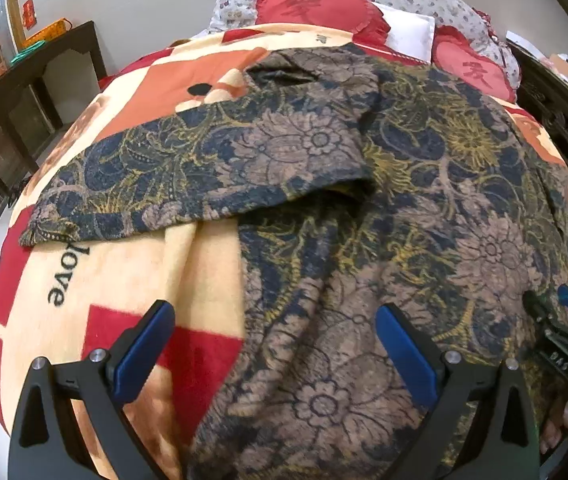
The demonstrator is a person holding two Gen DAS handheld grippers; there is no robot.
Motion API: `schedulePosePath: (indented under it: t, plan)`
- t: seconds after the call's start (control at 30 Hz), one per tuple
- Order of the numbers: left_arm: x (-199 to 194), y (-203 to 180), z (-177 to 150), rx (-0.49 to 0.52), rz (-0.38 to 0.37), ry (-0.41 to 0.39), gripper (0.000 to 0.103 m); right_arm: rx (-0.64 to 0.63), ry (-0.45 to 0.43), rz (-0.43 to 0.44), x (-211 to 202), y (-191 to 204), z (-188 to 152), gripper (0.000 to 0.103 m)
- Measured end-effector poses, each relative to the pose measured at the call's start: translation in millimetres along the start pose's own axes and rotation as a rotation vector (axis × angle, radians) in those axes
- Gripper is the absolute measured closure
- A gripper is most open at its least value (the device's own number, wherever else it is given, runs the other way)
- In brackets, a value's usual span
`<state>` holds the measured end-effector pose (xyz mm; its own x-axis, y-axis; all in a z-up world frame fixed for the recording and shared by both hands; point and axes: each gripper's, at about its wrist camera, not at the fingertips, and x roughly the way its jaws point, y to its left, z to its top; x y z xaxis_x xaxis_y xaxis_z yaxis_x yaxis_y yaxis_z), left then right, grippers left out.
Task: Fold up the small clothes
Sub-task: 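Grasp the floral shirt's sleeve cuff with the left tool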
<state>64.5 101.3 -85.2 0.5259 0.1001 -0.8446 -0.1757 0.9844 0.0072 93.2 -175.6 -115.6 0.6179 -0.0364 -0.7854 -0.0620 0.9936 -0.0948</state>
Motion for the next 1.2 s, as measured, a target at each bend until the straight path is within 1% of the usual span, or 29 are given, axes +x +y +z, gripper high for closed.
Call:
schedulePosePath:
  t: [0.1, 0.13, 0.2, 0.27, 0.3, 0.33, 0.37, 0.4, 0.43, 0.47, 0.5, 0.6, 0.63, 0.67, 0.73, 0.77, 0.83, 0.87, 0.97, 1.0, 1.1, 1.17, 1.2]
  plan:
    - [5.5, 7.4, 3.1, 0.008, 0.002, -0.011, 0.001, 0.009, -0.009, -0.003, 1.6, -0.3, 0.5, 0.013]
    - [7.3, 11.3, 4.0, 0.006, 0.01, -0.012, 0.002, 0.006, -0.012, -0.007, 2.2, 0.6, 0.3, 0.011]
    - [10.7, 23.0, 6.3, -0.01, 0.028, -0.008, 0.003, 0.007, -0.011, -0.012, 3.6, 2.0, 1.1, 0.01]
    - [10.1, 41.6, 9.4, -0.054, 0.013, 0.0, 0.003, 0.015, -0.009, -0.01, 5.6, 1.0, 2.1, 0.007]
    - [4.4, 58.1, 12.5, -0.101, -0.008, -0.012, 0.003, 0.017, -0.009, -0.008, 5.8, 0.4, 2.6, 0.007]
    - [0.3, 67.9, 14.1, -0.128, -0.027, -0.025, 0.003, 0.018, -0.01, -0.007, 5.5, -0.1, 2.6, 0.007]
    - [-5.9, 83.6, 16.6, -0.167, -0.063, -0.047, 0.003, 0.019, -0.011, -0.006, 6.1, -0.4, 2.8, 0.007]
    - [-11.9, 106.3, 20.6, -0.221, -0.117, -0.066, 0.003, 0.019, -0.01, -0.006, 6.9, 0.4, 3.0, 0.007]
    - [-14.1, 119.1, 22.3, -0.253, -0.145, -0.072, 0.003, 0.018, -0.013, -0.007, 6.0, -0.5, 2.1, 0.007]
    - [-16.3, 139.7, 24.2, -0.308, -0.186, -0.078, 0.003, 0.018, -0.013, -0.008, 5.9, -0.2, 2.4, 0.007]
    - [-17.4, 169.0, 24.7, -0.397, -0.229, -0.085, 0.003, 0.018, -0.015, -0.008, 5.7, -0.4, 2.5, 0.007]
    - [-13.1, 230.3, 22.2, -0.591, -0.299, -0.083, 0.005, 0.019, -0.012, -0.006, 5.6, 0.5, 2.3, 0.007]
    - [-10.5, 246.6, 22.1, -0.636, -0.317, -0.086, 0.005, 0.019, -0.011, -0.006, 5.7, 0.7, 2.3, 0.007]
    - [-8.1, 256.0, 23.2, -0.659, -0.327, -0.087, 0.005, 0.018, -0.011, -0.008, 5.8, 1.2, 2.4, 0.007]
    - [3.6, 278.8, 26.6, -0.722, -0.36, -0.075, 0.008, 0.018, -0.014, -0.007, 5.7, -0.4, 2.2, 0.007]
    - [10.5, 285.3, 28.6, -0.735, -0.4, -0.062, 0.009, 0.019, -0.011, -0.006, 5.6, 0.2, 2.6, 0.007]
    - [30.7, 293.8, 35.0, -0.764, -0.501, -0.03, 0.015, 0.019, -0.012, -0.007, 5.6, 0.5, 2.3, 0.007]
    - [38.6, 297.4, 38.9, -0.777, -0.517, -0.021, 0.015, 0.019, -0.012, -0.007, 5.8, 0.4, 2.5, 0.007]
    - [52.6, 302.4, 48.3, -0.773, -0.543, -0.012, 0.015, 0.018, -0.013, -0.009, 5.8, 0.5, 2.4, 0.007]
    - [59.1, 302.4, 53.7, -0.762, -0.544, 0.008, 0.015, 0.017, -0.013, -0.009, 5.8, 0.5, 2.4, 0.007]
    - [66.0, 301.9, 62.9, -0.724, -0.55, 0.027, 0.016, 0.018, -0.014, -0.009, 5.9, 0.8, 2.1, 0.007]
    - [65.3, 298.3, 67.2, -0.695, -0.546, 0.038, 0.026, 0.017, -0.015, -0.01, 6.1, 1.0, 2.1, 0.007]
    - [63.8, 295.6, 68.9, -0.676, -0.543, 0.041, 0.032, 0.018, -0.016, -0.01, 6.0, 0.8, 2.1, 0.007]
